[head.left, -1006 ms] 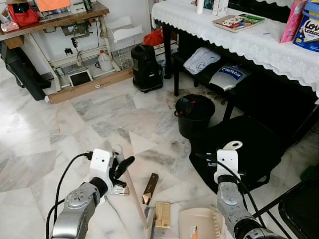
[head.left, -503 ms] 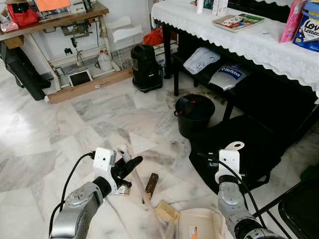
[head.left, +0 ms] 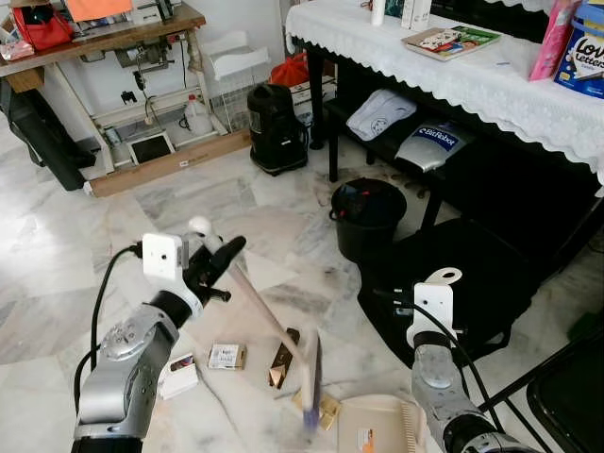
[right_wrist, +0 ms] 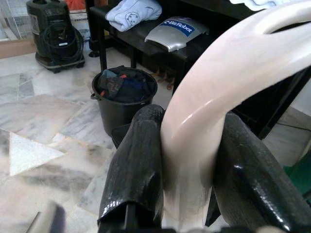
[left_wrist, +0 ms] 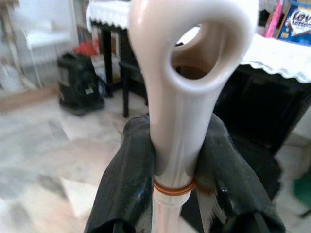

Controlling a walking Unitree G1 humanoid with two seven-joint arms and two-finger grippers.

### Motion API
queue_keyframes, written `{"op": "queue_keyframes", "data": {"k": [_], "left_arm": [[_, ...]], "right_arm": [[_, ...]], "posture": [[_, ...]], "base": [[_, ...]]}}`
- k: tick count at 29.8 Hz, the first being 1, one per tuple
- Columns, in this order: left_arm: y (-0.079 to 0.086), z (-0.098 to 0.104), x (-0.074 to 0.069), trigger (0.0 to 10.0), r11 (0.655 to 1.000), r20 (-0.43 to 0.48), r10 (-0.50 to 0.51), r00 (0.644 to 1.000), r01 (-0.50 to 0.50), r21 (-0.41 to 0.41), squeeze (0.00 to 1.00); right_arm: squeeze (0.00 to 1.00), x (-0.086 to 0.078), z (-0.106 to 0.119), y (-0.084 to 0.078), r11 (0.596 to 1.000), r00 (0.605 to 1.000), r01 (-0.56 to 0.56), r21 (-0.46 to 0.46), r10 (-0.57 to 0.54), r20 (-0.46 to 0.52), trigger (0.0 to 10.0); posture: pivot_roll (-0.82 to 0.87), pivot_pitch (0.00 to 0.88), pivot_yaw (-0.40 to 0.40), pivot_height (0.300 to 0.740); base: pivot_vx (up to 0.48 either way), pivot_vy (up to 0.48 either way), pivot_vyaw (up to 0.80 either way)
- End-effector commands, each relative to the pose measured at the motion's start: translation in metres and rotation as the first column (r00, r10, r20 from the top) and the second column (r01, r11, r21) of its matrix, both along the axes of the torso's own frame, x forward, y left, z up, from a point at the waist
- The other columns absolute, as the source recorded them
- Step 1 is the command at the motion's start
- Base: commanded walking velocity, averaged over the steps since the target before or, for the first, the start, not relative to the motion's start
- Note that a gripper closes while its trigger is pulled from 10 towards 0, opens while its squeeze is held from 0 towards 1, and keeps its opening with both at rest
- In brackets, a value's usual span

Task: Sweep floor

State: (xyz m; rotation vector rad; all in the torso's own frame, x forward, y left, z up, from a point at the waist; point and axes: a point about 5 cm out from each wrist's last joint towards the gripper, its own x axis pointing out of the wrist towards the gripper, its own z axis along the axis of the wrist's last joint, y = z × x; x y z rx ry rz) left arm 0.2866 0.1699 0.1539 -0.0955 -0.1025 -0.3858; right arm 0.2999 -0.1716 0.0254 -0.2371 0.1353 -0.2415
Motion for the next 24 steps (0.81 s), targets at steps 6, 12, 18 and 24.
{"op": "queue_keyframes", "data": {"k": [6, 12, 18, 24], "left_arm": [[-0.002, -0.029, -0.007, 10.0, 0.991, -0.061, 0.033, 0.998, -0.025, 0.128, 0.00], [0.008, -0.043, -0.009, 10.0, 0.981, -0.067, 0.101, 0.993, -0.088, 0.171, 0.00], [0.012, -0.024, -0.006, 10.0, 0.970, 0.057, 0.164, 0.985, -0.171, 0.171, 0.00], [0.005, 0.004, -0.001, 10.0, 0.968, 0.180, 0.151, 0.972, -0.182, 0.171, 0.00]], "right_arm": [[0.00, -0.010, -0.016, 0.005, 1.000, 0.996, -0.008, 0.010, 0.009, -0.092, 10.0], [0.00, -0.011, -0.017, 0.004, 1.000, 0.996, -0.008, 0.009, 0.008, -0.094, 10.0], [0.00, -0.012, -0.017, 0.003, 1.000, 0.996, -0.005, 0.009, 0.006, -0.093, 10.0], [0.00, -0.011, -0.016, 0.004, 1.000, 0.996, -0.011, 0.007, 0.012, -0.090, 10.0]], "posture": [[0.22, 0.028, 0.090, 0.740], [0.22, 0.030, 0.090, 0.740], [0.22, 0.037, 0.086, 0.740], [0.22, 0.042, 0.084, 0.740]], "base": [[0.000, 0.000, 0.00], [0.000, 0.000, 0.00], [0.000, 0.000, 0.00], [0.000, 0.000, 0.00]]}}
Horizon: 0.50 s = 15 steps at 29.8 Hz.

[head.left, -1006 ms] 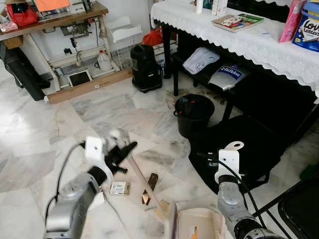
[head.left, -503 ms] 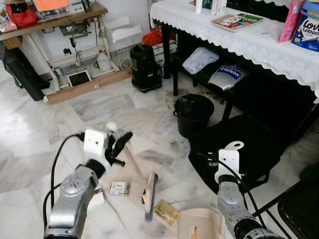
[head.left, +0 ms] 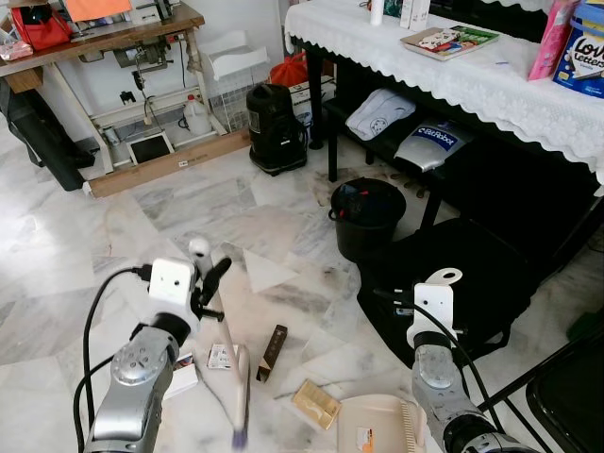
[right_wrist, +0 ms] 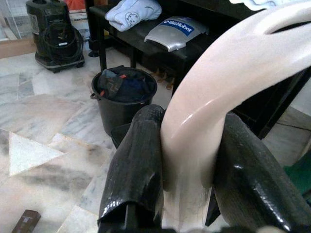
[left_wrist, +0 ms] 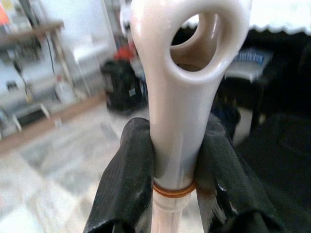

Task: Sweep floor

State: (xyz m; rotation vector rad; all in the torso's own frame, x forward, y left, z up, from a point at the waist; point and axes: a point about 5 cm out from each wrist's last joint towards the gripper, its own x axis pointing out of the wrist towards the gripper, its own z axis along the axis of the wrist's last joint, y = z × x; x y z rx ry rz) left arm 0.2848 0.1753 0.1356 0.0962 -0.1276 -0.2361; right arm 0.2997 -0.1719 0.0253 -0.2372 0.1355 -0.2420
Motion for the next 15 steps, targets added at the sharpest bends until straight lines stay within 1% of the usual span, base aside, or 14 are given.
{"op": "queue_keyframes", "data": {"k": [1, 3, 5, 7, 9, 13, 15], "left_arm": [[-0.002, 0.026, 0.002, 10.0, 1.000, 0.128, -0.006, 0.992, 0.003, 0.021, 0.00], [-0.006, 0.036, 0.004, 10.0, 1.000, 0.162, -0.021, 0.987, 0.020, 0.004, 0.00], [-0.012, 0.037, 0.005, 10.0, 0.998, 0.149, -0.060, 0.987, 0.061, -0.008, 0.00], [-0.014, 0.027, 0.005, 10.0, 0.996, 0.093, -0.092, 0.991, 0.093, -0.006, 0.00], [-0.013, 0.019, 0.004, 10.0, 0.995, 0.060, -0.102, 0.993, 0.102, -0.004, 0.00], [-0.010, 0.010, 0.001, 10.0, 0.994, 0.023, -0.104, 0.994, 0.105, -0.035, 0.00], [-0.011, 0.003, -0.001, 10.0, 0.990, -0.016, -0.135, 0.991, 0.134, -0.053, 0.00]], "right_arm": [[0.00, -0.010, -0.016, 0.004, 1.000, 0.996, -0.012, 0.008, 0.013, -0.089, 10.0], [0.00, -0.010, -0.016, 0.004, 1.000, 0.996, -0.013, 0.008, 0.013, -0.088, 10.0], [0.00, -0.010, -0.015, 0.004, 1.000, 0.996, -0.013, 0.008, 0.013, -0.088, 10.0], [0.00, -0.010, -0.015, 0.004, 1.000, 0.996, -0.013, 0.008, 0.014, -0.088, 10.0], [0.00, -0.010, -0.015, 0.004, 1.000, 0.996, -0.012, 0.008, 0.013, -0.088, 10.0], [0.00, -0.011, -0.016, 0.004, 1.000, 0.996, -0.010, 0.008, 0.011, -0.087, 10.0], [0.00, -0.011, -0.016, 0.003, 1.000, 0.996, -0.010, 0.008, 0.011, -0.088, 10.0]], "posture": [[0.22, 0.043, 0.083, 0.740], [0.22, 0.044, 0.083, 0.740], [0.22, 0.045, 0.083, 0.740], [0.22, 0.045, 0.085, 0.740], [0.21, 0.047, 0.086, 0.740], [0.22, 0.048, 0.085, 0.740], [0.22, 0.047, 0.084, 0.740]], "base": [[0.000, 0.000, 0.00], [0.000, 0.000, 0.00], [0.000, 0.000, 0.00], [0.000, 0.000, 0.00], [0.000, 0.000, 0.00], [0.000, 0.000, 0.00], [0.000, 0.000, 0.00]]}}
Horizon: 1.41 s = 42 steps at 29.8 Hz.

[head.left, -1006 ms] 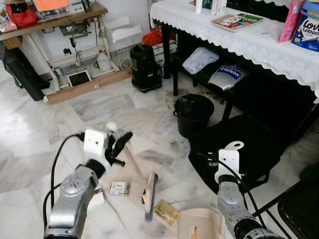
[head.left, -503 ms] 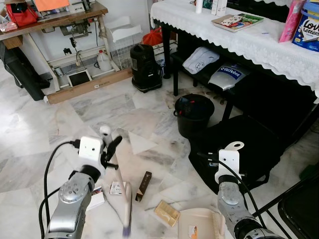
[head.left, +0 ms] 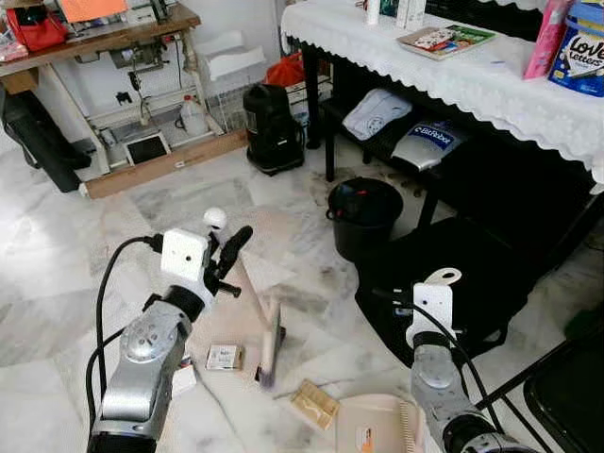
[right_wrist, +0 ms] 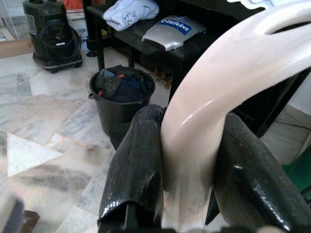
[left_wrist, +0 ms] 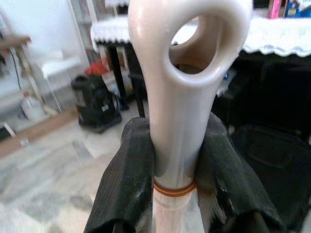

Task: Sweep floor

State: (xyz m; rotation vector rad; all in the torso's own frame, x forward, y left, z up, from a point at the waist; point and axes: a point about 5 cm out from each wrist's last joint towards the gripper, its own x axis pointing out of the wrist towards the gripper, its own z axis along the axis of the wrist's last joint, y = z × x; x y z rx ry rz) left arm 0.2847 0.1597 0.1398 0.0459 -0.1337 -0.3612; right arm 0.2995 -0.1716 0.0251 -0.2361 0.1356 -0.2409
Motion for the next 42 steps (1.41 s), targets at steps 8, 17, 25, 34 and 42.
{"op": "queue_keyframes", "data": {"k": [8, 17, 25, 34, 42], "left_arm": [[0.005, -0.023, -0.007, 10.0, 0.999, -0.110, -0.030, 0.994, 0.026, -0.034, 0.00], [0.010, -0.033, -0.009, 10.0, 1.000, -0.129, -0.011, 0.992, 0.013, 0.017, 0.00], [0.020, -0.055, -0.008, 10.0, 0.997, -0.205, 0.076, 0.976, -0.075, 0.012, 0.00], [0.034, -0.077, -0.009, 10.0, 0.981, -0.260, 0.173, 0.950, -0.191, -0.044, 0.00], [0.033, -0.071, 0.004, 10.0, 0.972, -0.223, 0.192, 0.956, -0.216, -0.091, 0.00]], "right_arm": [[0.00, -0.011, -0.016, 0.003, 1.000, 0.996, -0.012, 0.005, 0.012, -0.088, 10.0], [0.00, -0.010, -0.015, 0.005, 1.000, 0.996, -0.019, 0.006, 0.020, -0.087, 10.0], [0.00, -0.009, -0.015, 0.006, 1.000, 0.996, -0.024, 0.005, 0.024, -0.084, 10.0], [0.00, -0.010, -0.014, 0.002, 1.000, 0.996, -0.021, 0.000, 0.021, -0.082, 10.0], [0.00, -0.010, -0.014, 0.003, 1.000, 0.997, -0.030, 0.001, 0.030, -0.078, 10.0]], "posture": [[0.21, 0.047, 0.084, 0.740], [0.22, 0.036, 0.081, 0.740], [0.21, 0.032, 0.082, 0.740], [0.20, 0.035, 0.074, 0.740], [0.19, 0.039, 0.072, 0.740]], "base": [[0.000, 0.000, 0.00], [0.000, 0.000, 0.00], [0.000, 0.000, 0.00], [0.000, 0.000, 0.00], [0.000, 0.000, 0.00]]}}
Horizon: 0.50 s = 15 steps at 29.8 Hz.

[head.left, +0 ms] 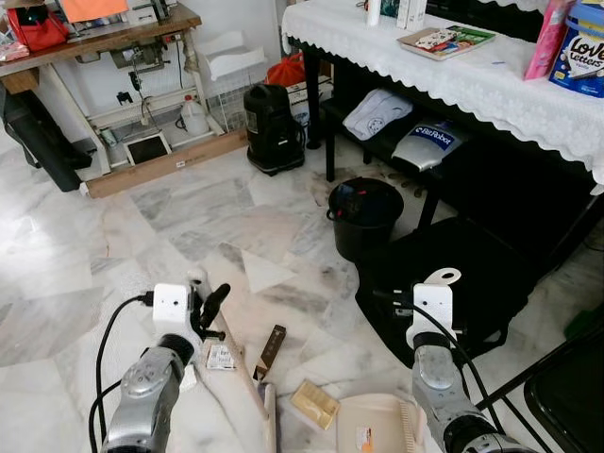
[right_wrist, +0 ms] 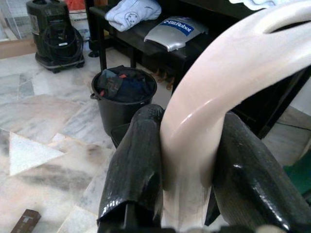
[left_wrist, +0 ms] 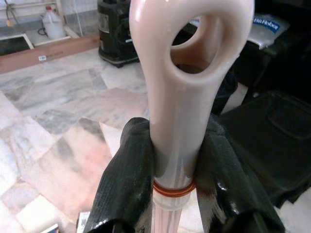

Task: Sweep floor

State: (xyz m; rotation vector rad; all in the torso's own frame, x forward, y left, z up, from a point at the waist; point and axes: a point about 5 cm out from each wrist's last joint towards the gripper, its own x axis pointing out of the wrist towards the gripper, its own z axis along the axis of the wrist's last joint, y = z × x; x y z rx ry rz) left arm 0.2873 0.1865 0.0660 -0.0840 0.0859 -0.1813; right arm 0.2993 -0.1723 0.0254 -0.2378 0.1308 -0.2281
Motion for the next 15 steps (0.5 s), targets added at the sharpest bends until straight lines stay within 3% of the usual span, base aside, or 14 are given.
{"op": "queue_keyframes", "data": {"k": [1, 8, 15], "left_arm": [[0.006, 0.004, 0.003, 10.0, 0.999, 0.026, 0.036, 0.999, -0.036, -0.016, 0.00], [0.006, 0.003, 0.010, 10.0, 0.991, 0.009, 0.051, 0.999, -0.049, -0.124, 0.00], [-0.001, 0.000, 0.014, 10.0, 0.992, -0.032, -0.054, 0.998, 0.050, -0.119, 0.00]], "right_arm": [[0.00, -0.010, -0.014, 0.004, 1.000, 0.997, -0.017, 0.001, 0.017, -0.081, 10.0], [0.00, -0.011, -0.015, 0.005, 1.000, 0.997, -0.018, 0.002, 0.018, -0.081, 10.0], [0.00, -0.012, -0.016, 0.003, 1.000, 0.996, -0.013, 0.002, 0.013, -0.084, 10.0]], "posture": [[0.19, 0.040, 0.071, 0.740], [0.18, 0.044, 0.074, 0.740], [0.18, 0.045, 0.077, 0.740]], "base": [[0.000, 0.000, 0.00], [0.000, 0.000, 0.00], [0.000, 0.000, 0.00]]}}
